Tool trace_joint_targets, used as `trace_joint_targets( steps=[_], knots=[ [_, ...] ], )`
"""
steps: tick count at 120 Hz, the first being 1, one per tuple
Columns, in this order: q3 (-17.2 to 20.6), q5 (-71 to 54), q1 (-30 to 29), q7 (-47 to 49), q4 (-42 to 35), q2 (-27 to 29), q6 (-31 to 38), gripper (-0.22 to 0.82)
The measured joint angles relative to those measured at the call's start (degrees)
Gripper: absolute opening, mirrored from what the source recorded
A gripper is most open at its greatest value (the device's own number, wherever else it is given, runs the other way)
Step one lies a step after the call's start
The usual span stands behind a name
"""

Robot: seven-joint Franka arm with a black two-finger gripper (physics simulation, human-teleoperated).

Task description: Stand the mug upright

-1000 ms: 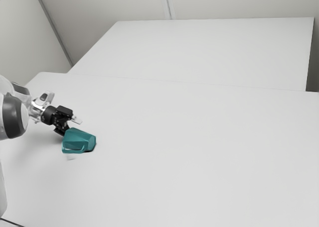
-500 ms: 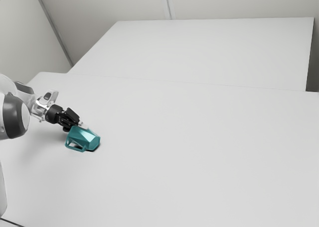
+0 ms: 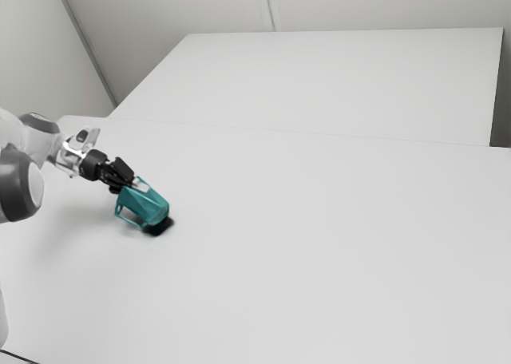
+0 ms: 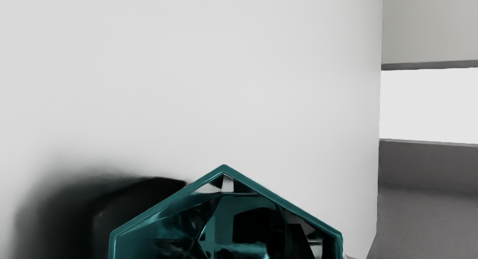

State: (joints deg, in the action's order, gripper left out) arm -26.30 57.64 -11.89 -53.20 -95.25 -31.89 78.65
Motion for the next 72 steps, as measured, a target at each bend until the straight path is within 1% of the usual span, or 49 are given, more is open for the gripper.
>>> trace_joint_targets(
  steps=[26,42,72],
  knots=[
    [0.0,-0.8,2.8,1.7,0.0,4.1,0.1,-0.17],
    [0.1,-5.1,4.9,3.8,0.0,6.7,0.9,-0.18],
    [3.8,-17.0,6.0,9.3,0.7,11.2,4.7,-0.18]
  ],
)
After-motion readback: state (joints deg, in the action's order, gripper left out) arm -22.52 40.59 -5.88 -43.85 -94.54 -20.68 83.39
